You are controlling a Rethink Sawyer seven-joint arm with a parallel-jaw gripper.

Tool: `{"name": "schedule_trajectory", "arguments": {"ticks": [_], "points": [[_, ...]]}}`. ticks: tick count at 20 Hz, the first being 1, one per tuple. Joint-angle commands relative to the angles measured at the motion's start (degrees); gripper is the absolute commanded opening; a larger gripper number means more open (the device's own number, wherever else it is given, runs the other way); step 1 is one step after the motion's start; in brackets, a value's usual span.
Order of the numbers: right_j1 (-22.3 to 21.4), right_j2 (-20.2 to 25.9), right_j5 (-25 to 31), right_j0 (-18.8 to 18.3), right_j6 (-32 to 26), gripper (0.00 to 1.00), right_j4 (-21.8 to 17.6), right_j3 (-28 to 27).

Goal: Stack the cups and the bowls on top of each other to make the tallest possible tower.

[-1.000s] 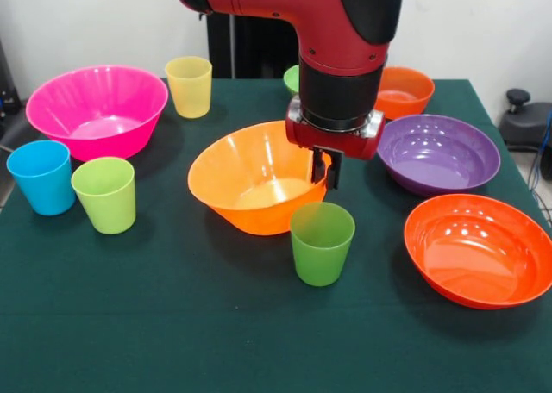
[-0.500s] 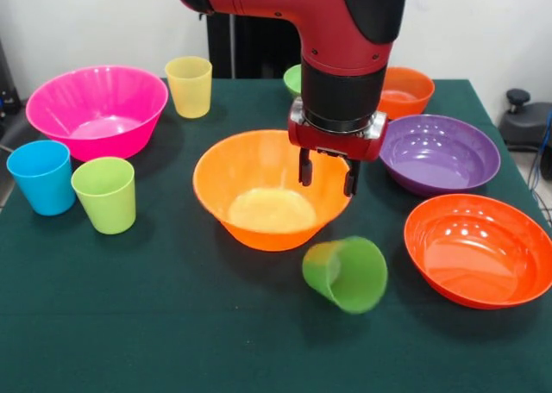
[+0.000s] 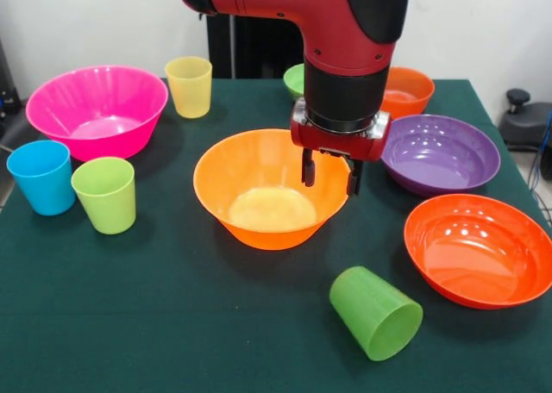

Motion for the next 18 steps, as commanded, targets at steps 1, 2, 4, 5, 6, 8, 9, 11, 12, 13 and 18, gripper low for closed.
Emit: {"name": "schedule_trajectory", "arguments": {"ticks": [1, 2, 4, 5, 6, 8, 9, 11, 12, 13, 18], "points": [[-3.8, 5.6, 1.7, -0.1, -2.6, 1.0, -1.9, 6.1], [-4.6, 5.5, 1.7, 0.1, -2.1, 1.0, -1.7, 7.1], [-6.0, 5.3, 1.6, 0.6, -1.3, 1.0, -1.4, 8.8], [-6.5, 5.4, 1.6, 0.7, -1.0, 1.0, -1.2, 9.7], [-7.2, 5.3, 2.0, 1.2, -0.3, 1.0, -0.9, 10.3], [-9.2, 4.6, 2.5, 2.4, 1.3, 1.0, -0.5, 11.8], [-10.2, 4.2, 2.8, 3.0, 2.1, 1.0, -0.4, 12.5], [-12.1, 3.8, 2.8, 4.2, 3.7, 1.0, 0.1, 14.4], [-12.9, 3.6, 2.8, 4.7, 4.6, 1.0, 0.6, 15.4], [-13.7, 3.4, 2.8, 5.3, 5.5, 1.0, 0.9, 16.4], [-14.5, 2.2, -0.3, 7.7, 8.7, 1.0, 1.5, 18.9]]}}
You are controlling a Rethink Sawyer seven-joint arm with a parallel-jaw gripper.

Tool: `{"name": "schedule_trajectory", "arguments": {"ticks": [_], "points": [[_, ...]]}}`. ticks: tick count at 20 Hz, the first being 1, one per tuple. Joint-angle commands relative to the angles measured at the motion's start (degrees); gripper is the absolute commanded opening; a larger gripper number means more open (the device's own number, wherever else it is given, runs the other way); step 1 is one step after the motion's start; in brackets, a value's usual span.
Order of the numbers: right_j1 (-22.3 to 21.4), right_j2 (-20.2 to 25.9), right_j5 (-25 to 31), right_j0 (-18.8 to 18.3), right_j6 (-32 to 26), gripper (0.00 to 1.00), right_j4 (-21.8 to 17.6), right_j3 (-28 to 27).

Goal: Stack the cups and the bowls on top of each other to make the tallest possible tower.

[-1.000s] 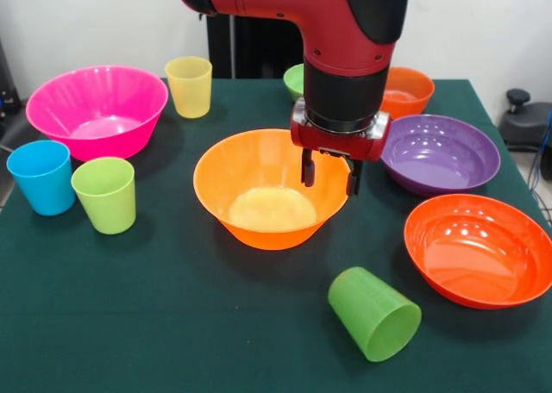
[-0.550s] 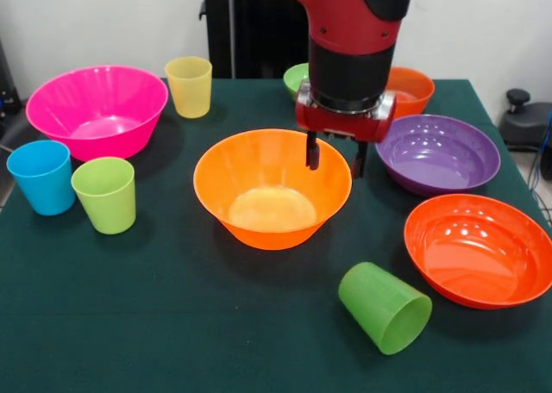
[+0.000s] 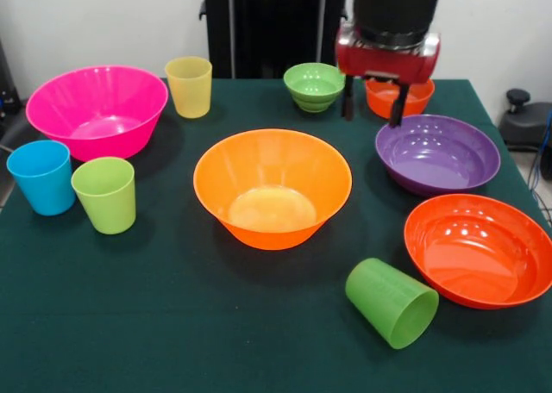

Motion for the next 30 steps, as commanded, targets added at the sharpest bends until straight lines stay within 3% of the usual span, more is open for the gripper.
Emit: {"name": "schedule_trajectory", "arguments": {"ticks": [1, 6, 11, 20, 30], "points": [[-2.3, 2.2, -1.0, 3.8, 8.8, 1.0, 1.2, 7.7], [0.2, 1.5, -6.1, 5.0, 9.7, 1.0, 0.7, 8.3], [0.4, 1.1, -13.3, 6.0, 10.2, 1.0, -0.3, 12.3], [2.2, 4.6, -30.9, 2.5, 8.9, 1.0, -1.9, 22.9], [1.2, 4.7, -38.8, 5.4, 12.0, 1.0, 0.3, 30.4]]}}
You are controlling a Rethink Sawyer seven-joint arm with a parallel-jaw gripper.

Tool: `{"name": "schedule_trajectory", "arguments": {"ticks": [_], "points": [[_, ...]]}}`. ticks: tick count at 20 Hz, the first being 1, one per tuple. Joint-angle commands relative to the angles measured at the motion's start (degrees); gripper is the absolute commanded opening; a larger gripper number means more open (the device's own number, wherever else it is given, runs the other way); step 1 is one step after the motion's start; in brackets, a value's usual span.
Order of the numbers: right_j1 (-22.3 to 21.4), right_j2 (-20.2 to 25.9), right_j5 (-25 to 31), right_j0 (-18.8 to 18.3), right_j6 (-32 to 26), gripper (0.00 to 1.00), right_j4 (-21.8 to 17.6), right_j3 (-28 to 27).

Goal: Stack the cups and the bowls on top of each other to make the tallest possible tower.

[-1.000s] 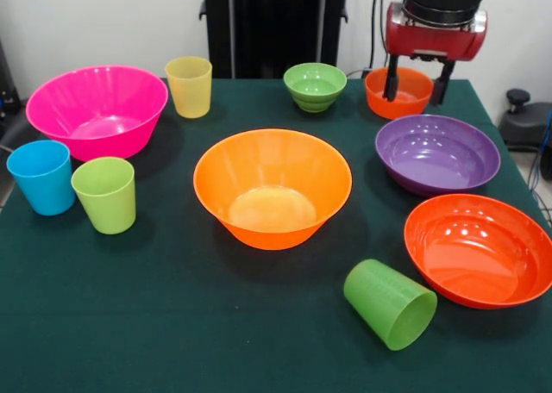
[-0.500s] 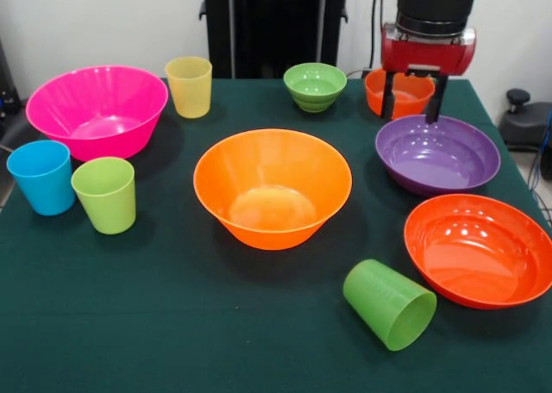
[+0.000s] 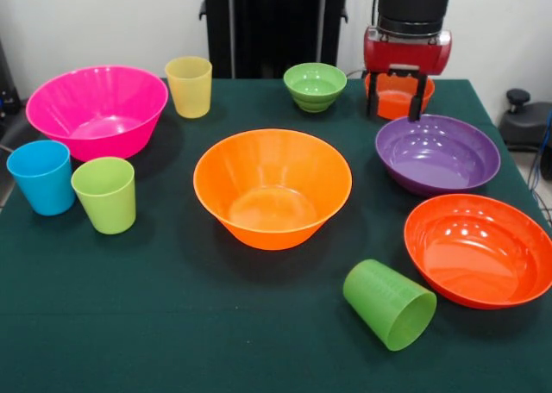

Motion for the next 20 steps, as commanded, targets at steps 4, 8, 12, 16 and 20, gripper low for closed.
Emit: {"name": "schedule_trajectory", "arguments": {"ticks": [4, 8, 12, 16, 20], "points": [[5.5, 4.8, -8.1, 2.9, 12.2, 1.0, 0.5, 8.3], [6.9, 3.0, -9.3, 5.3, 12.7, 1.0, 1.2, 7.5], [8.7, 2.3, -11.2, 5.8, 12.5, 1.0, 1.0, 6.4], [10.2, 4.2, -12.6, 2.9, 11.6, 1.0, -0.1, 6.3], [9.2, 5.3, -11.4, -0.2, 10.6, 1.0, -0.4, 6.5]]}}
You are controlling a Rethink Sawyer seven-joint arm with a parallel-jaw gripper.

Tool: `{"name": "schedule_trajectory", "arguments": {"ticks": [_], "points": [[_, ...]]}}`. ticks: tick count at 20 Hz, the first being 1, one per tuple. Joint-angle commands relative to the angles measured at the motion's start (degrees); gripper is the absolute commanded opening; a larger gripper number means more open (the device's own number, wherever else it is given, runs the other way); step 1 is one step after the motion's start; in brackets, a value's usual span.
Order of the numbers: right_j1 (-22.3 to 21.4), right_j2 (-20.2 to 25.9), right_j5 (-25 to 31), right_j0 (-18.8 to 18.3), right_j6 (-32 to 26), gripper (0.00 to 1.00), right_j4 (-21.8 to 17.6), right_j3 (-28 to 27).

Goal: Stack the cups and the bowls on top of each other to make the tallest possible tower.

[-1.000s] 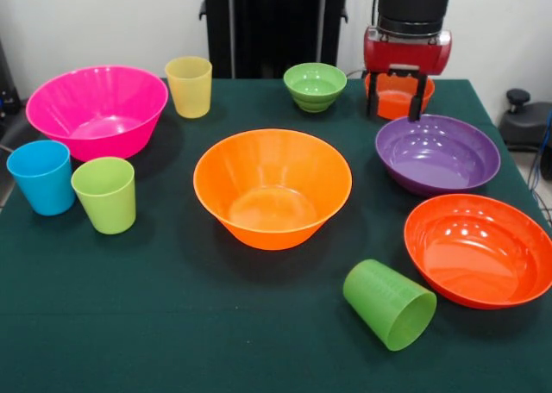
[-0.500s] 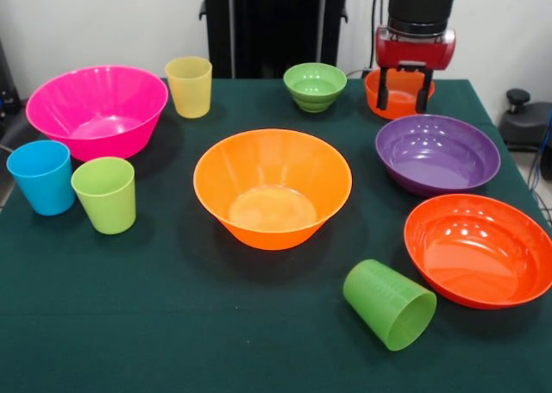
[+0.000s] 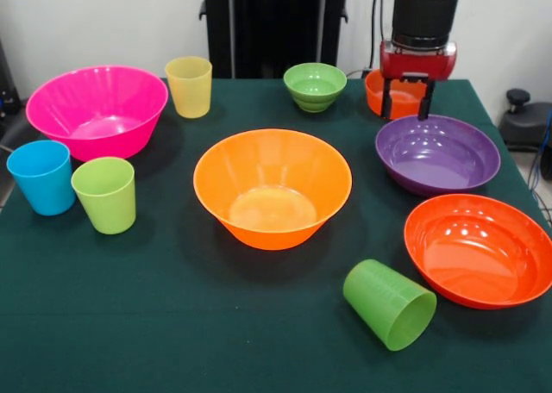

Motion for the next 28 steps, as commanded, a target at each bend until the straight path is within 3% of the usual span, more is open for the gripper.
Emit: {"name": "schedule_trajectory", "arguments": {"ticks": [1, 8, 22, 28], "points": [[2.6, 5.3, -2.0, -4.4, 9.2, 1.0, -0.6, 1.2], [2.8, 7.2, -1.7, -7.7, 8.1, 1.0, -1.5, 1.6], [4.7, 6.9, -3.5, -6.6, 8.9, 1.0, -0.7, 0.5], [10.3, 7.0, -6.8, -8.4, 6.6, 1.0, -2.6, -4.0]]}}
